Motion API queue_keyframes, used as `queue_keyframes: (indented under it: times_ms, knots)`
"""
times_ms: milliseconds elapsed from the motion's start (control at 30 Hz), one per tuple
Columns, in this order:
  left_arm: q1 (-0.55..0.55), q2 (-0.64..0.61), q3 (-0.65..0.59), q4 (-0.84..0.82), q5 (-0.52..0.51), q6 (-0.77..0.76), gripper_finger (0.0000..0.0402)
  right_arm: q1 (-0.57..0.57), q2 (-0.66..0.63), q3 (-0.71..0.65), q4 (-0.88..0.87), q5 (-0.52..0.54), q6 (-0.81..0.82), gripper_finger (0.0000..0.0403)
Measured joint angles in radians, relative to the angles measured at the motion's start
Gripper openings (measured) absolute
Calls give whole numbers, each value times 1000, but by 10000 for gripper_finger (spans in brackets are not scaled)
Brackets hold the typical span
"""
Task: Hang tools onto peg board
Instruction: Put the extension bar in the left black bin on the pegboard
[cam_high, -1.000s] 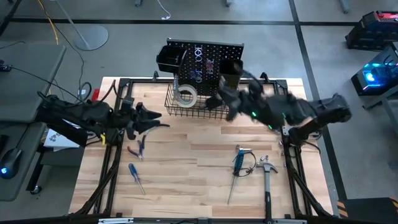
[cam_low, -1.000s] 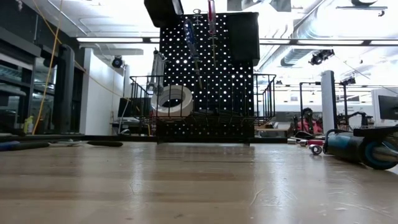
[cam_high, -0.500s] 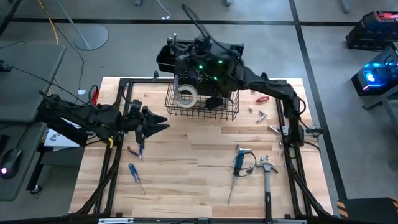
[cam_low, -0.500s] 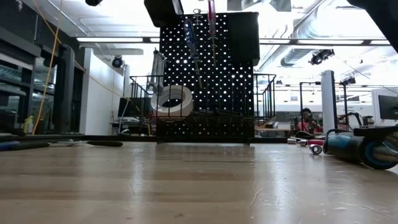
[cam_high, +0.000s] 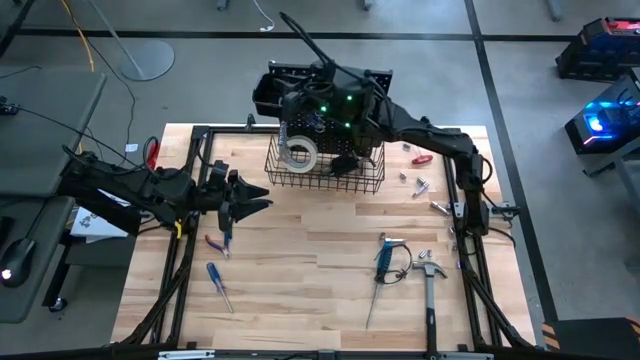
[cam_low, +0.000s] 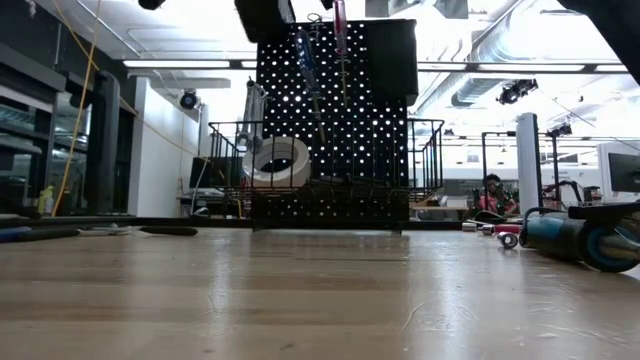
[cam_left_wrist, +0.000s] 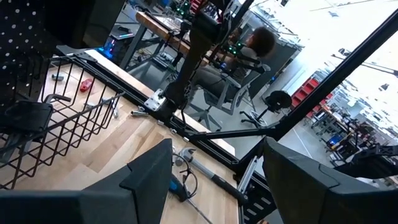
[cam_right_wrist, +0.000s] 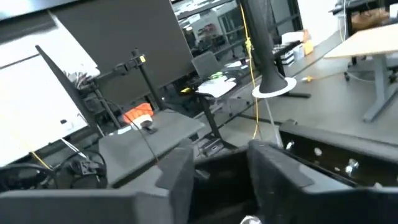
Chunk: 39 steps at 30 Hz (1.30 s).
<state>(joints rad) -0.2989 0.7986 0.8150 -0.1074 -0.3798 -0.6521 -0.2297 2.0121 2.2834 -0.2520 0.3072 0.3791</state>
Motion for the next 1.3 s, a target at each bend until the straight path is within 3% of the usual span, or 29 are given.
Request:
queue_keyframes:
  times_ms: [167,300,500,667,800,967,1167,1300]
  knots:
    - [0,0,0,0,0,2,232,14,0,73,-71,31,-99,203]
    - [0,0,0,-2,1,2,232,37,-91,43,-156,16,-172,221]
    - [0,7,0,-9,3,18,232,138,-207,48,-529,17,-136,223]
    - [0,10,0,-32,58,19,232,321,-219,15,-1001,37,137,224]
    - [0,14,0,-63,98,0,232,489,-201,-216,-1233,47,522,224]
    - [0,15,0,-63,136,0,232,615,-215,-598,-1247,-141,962,224]
    - [0,15,0,-64,218,-41,232,594,-332,-1010,-1016,-253,1269,224]
    - [0,15,0,-69,223,-74,232,515,-480,-1230,-976,-226,1305,224]
